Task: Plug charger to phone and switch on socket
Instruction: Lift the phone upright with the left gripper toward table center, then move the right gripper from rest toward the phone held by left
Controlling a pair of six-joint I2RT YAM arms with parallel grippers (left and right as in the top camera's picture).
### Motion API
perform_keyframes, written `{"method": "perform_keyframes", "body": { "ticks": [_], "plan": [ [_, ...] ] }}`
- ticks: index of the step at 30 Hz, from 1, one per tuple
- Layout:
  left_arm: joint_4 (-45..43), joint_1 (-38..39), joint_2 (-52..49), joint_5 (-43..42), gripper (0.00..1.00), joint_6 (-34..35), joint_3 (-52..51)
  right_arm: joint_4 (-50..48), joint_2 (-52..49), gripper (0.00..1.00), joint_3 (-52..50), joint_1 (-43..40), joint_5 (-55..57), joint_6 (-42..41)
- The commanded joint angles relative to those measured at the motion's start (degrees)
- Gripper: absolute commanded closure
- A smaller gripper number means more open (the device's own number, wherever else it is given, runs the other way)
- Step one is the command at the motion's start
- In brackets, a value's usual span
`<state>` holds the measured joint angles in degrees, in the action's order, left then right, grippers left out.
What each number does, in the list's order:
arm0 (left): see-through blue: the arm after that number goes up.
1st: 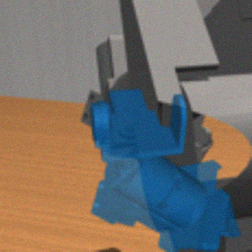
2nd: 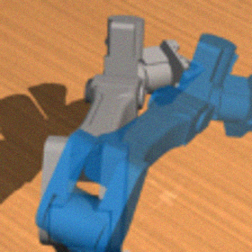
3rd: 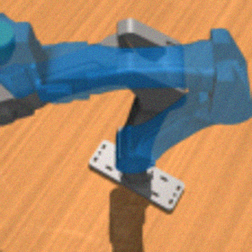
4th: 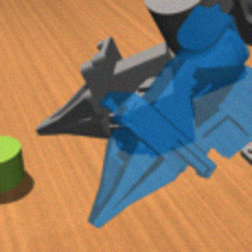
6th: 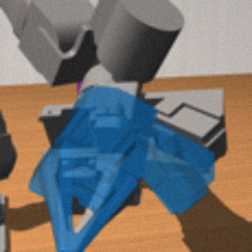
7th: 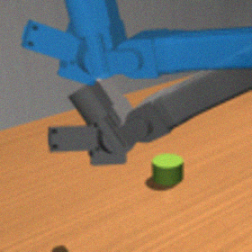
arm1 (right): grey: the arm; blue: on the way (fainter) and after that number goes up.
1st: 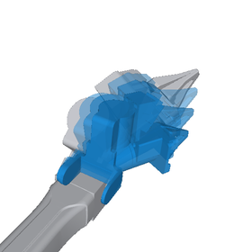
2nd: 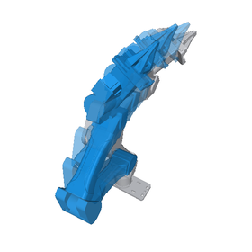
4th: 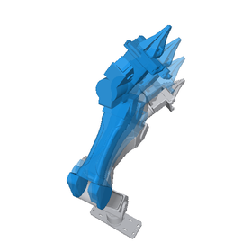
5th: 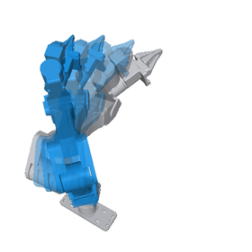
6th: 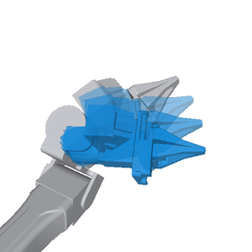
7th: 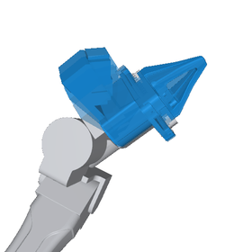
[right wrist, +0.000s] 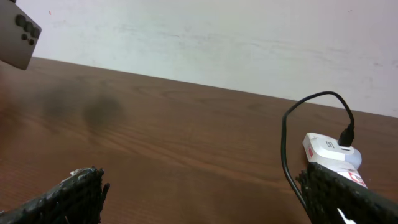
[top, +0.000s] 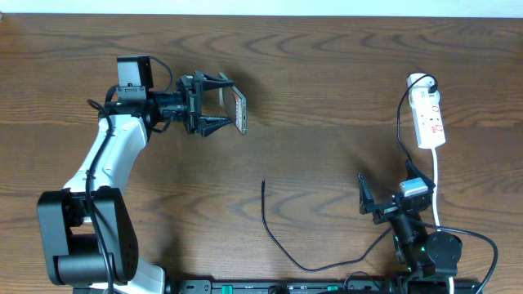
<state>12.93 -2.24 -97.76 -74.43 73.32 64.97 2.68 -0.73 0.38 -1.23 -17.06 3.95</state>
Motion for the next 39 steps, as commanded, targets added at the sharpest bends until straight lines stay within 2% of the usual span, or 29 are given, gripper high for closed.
{"method": "perform_keyframes", "body": {
  "ticks": [1, 8, 12, 19, 24, 30, 39],
  "plan": [
    [-0.42, -0.22, 1.31, 1.07, 0.93, -5.07, 1.64, 0.31, 0.24, 0.01, -0.07, 0.44, 0.22, -0.09],
    [-0.44, -0.22, 1.31, 4.50, 0.93, -10.47, 1.60, 0.15, 0.24, 0.01, -0.07, 0.44, 0.20, -0.07],
    [-0.68, -0.22, 1.31, 6.03, 0.92, -11.19, 1.60, -1.03, 0.24, 0.01, -0.07, 0.44, 0.42, -0.20],
    [-3.89, -0.22, 1.31, 6.19, 0.93, -11.13, 1.60, -8.92, 0.24, 0.01, 1.09, 0.44, -7.02, -9.33],
    [-4.11, -0.20, 1.31, 6.69, 0.93, -10.64, 1.60, -2.51, -1.60, 0.01, 9.86, 0.44, -8.61, -9.16],
    [-5.16, -0.20, 1.31, 10.36, 0.93, -8.04, 1.60, 8.92, -14.19, 0.01, 24.94, 0.44, -14.91, -5.53],
    [-7.52, -0.20, 1.31, 18.14, 0.93, -4.15, 1.60, 10.14, -43.15, 0.01, 39.43, 0.48, -39.74, -7.13]
  ]
}}
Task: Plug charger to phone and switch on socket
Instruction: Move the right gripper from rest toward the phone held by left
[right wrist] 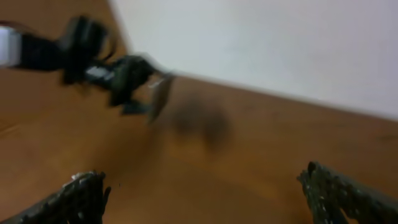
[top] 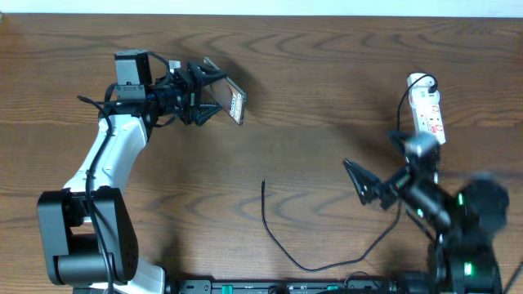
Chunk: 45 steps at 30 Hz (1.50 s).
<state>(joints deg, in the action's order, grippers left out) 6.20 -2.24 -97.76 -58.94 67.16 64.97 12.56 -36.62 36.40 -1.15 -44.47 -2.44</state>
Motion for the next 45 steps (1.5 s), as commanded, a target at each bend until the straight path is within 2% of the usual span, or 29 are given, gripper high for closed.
{"method": "perform_keyframes", "body": {
  "ticks": [1, 4, 7, 14, 16, 21, 25, 33, 42, 45],
  "plan": [
    [-0.83, -0.13, 1.31, 3.21, 0.93, 2.43, 1.60, -0.02, -11.08, 0.01, 4.81, 0.39, -15.74, -0.72],
    [-1.20, 0.17, 1.31, 4.74, 0.93, 3.06, 1.60, -4.92, -19.37, 0.01, 6.60, 0.42, -28.02, -0.74],
    [-1.18, 0.87, 1.31, 6.14, 0.92, 3.50, 1.60, -15.02, -27.30, 0.01, 6.71, 0.39, -40.02, -0.76],
    [-1.18, 3.43, 1.31, 8.52, 0.93, 4.13, 1.60, -24.09, -38.47, 0.01, 6.71, 0.83, -42.84, -0.79],
    [-1.20, 4.42, 1.31, 9.27, 0.93, 4.15, 1.60, -24.55, -40.00, 0.01, 6.71, 1.60, -41.22, -2.10],
    [-1.22, 7.04, 1.31, 11.47, 0.93, 4.76, 1.60, -24.57, -41.53, 0.01, 6.71, 3.93, -28.98, -11.21],
    [-1.20, 8.66, 1.31, 12.00, 0.93, 4.76, 1.60, -25.42, -41.51, 0.01, 6.71, 5.79, -23.41, -14.16],
    [-1.20, 10.88, 1.31, 12.28, 0.92, 5.01, 1.60, -25.44, -41.51, 0.01, 6.67, 11.43, -4.13, -23.78],
    [-1.22, 14.29, 1.31, 13.22, 0.93, 5.18, 1.60, -25.59, -41.53, 0.01, 6.67, 14.25, -2.99, -24.30],
    [-1.20, 15.82, 1.31, 14.08, 0.93, 7.13, 1.60, -24.85, -41.53, 0.01, 6.64, 14.60, -2.97, -23.96]
  ]
}}
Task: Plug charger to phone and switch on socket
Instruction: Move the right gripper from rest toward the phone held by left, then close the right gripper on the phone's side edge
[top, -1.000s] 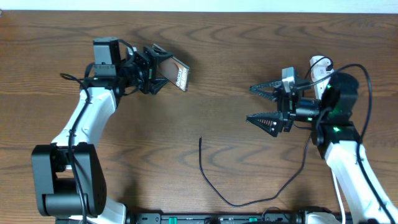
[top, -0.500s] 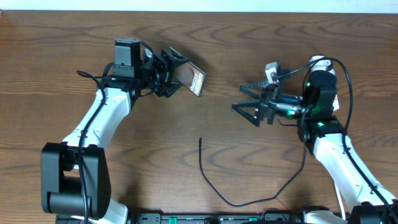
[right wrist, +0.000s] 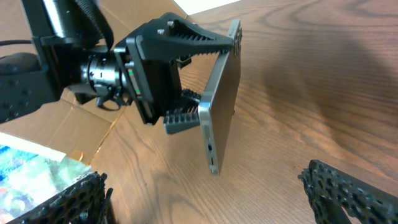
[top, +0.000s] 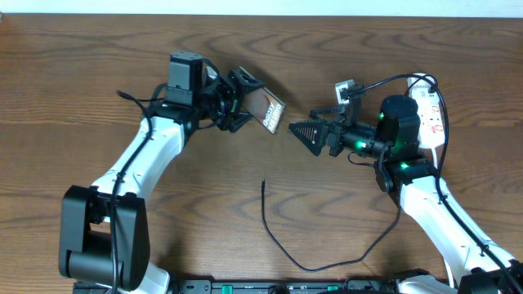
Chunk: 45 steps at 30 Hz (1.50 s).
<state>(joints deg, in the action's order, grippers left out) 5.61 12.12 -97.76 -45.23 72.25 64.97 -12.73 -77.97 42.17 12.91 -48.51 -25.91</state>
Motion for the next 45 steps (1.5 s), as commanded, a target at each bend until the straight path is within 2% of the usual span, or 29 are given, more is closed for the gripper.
{"method": "perform_keyframes", "body": {
  "ticks": [1, 8, 12, 20, 27, 33, 45],
  "plan": [
    [-0.63, 1.97, 1.31, 0.87, 0.93, 3.10, 1.60, 0.61, -0.17, 0.01, 0.87, 0.72, 1.07, 0.00],
    [-3.17, 5.44, 1.31, 0.98, 0.93, 8.24, 1.60, 2.99, -0.28, 0.01, 0.83, 3.04, 3.65, 6.78],
    [-3.39, 7.02, 1.31, 0.96, 0.92, 11.08, 1.60, 5.01, -0.37, 0.01, 0.81, 4.59, 9.57, 6.93],
    [-3.34, 8.59, 1.31, 0.85, 0.93, 11.63, 1.60, 6.32, -0.39, 0.01, 0.79, 6.71, 16.55, 6.91],
    [-3.34, 10.40, 1.31, 0.92, 0.93, 12.68, 1.60, 6.36, -0.42, 0.08, 0.79, 7.02, 21.00, 6.86],
    [-3.50, 11.65, 1.31, 0.94, 0.93, 15.98, 1.60, 6.08, -0.42, 0.11, 0.79, 7.39, 22.60, 4.13],
    [-4.85, 12.72, 1.31, 2.29, 0.92, 17.64, 1.60, 6.10, -0.42, 0.21, 0.79, 9.88, 27.69, -1.53]
  ]
}}
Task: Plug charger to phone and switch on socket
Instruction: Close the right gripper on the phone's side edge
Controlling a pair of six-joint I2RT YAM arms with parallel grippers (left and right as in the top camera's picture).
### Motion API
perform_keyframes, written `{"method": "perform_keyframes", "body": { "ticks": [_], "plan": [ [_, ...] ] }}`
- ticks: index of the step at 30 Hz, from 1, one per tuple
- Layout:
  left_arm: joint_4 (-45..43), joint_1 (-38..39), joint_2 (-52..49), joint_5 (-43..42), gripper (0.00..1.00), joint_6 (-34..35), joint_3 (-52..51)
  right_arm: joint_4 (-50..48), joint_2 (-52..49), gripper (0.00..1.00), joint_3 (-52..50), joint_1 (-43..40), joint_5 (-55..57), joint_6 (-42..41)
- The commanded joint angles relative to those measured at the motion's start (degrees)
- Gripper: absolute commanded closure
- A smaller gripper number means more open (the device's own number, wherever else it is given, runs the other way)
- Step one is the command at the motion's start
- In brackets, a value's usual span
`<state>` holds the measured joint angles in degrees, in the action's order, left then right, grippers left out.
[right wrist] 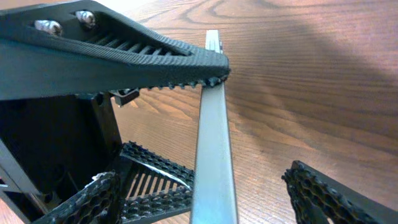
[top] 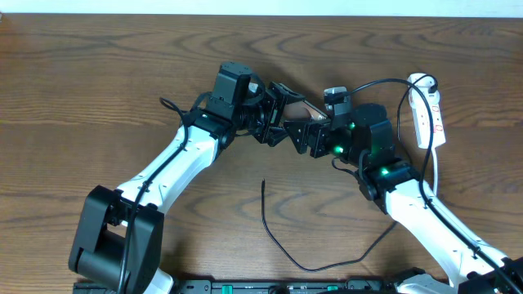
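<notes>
My left gripper [top: 282, 122] is shut on the phone [top: 301, 109] and holds it off the table at the middle back. In the right wrist view the phone [right wrist: 211, 124] shows edge-on as a thin silver bar clamped between the left gripper's black fingers [right wrist: 124, 56]. My right gripper [top: 310, 135] is open, with one finger on each side of the phone's edge, touching neither side [right wrist: 204, 198]. The black charger cable [top: 282, 245] lies on the table with its free end [top: 263, 186] at the centre. The white socket strip [top: 431, 118] lies at the right.
The cable's other end is plugged into the far end of the socket strip [top: 422, 81] and arcs over my right arm. The brown wooden table [top: 98, 65] fills the view. Both arms cross the middle of it.
My left gripper has moved right with the phone. My right gripper, which faced the phone across a gap, now has its open fingers around the phone's edge.
My left gripper held the phone at the back left while my right gripper sat open at the front right. The right arm then rose and turned left. Later both grippers faced each other at the middle back, and now the open right fingers straddle the phone.
</notes>
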<state>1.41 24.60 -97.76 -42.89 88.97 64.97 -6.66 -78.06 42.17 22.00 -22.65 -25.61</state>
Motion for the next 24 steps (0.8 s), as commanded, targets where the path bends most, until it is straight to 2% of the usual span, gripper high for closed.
{"method": "perform_keyframes", "body": {
  "ticks": [1, 6, 9, 24],
  "plan": [
    [-0.66, 0.24, 1.31, 0.04, 0.93, 0.92, 1.60, 0.02, -0.33, 0.23, 0.79, 0.79, 1.81, -1.88],
    [-0.68, 0.24, 1.31, 0.76, 0.93, 0.92, 1.60, 0.04, -0.33, 0.29, 0.79, 0.79, 2.23, -3.30],
    [-0.68, 0.24, 1.31, 0.76, 0.93, 0.92, 1.60, 0.04, -0.33, 0.38, 0.79, 0.79, 2.23, -3.30],
    [-0.66, 0.24, 1.31, 2.45, 0.93, 0.87, 1.60, 0.42, -0.72, 0.66, 0.79, 1.01, 2.14, -3.08]
  ]
}}
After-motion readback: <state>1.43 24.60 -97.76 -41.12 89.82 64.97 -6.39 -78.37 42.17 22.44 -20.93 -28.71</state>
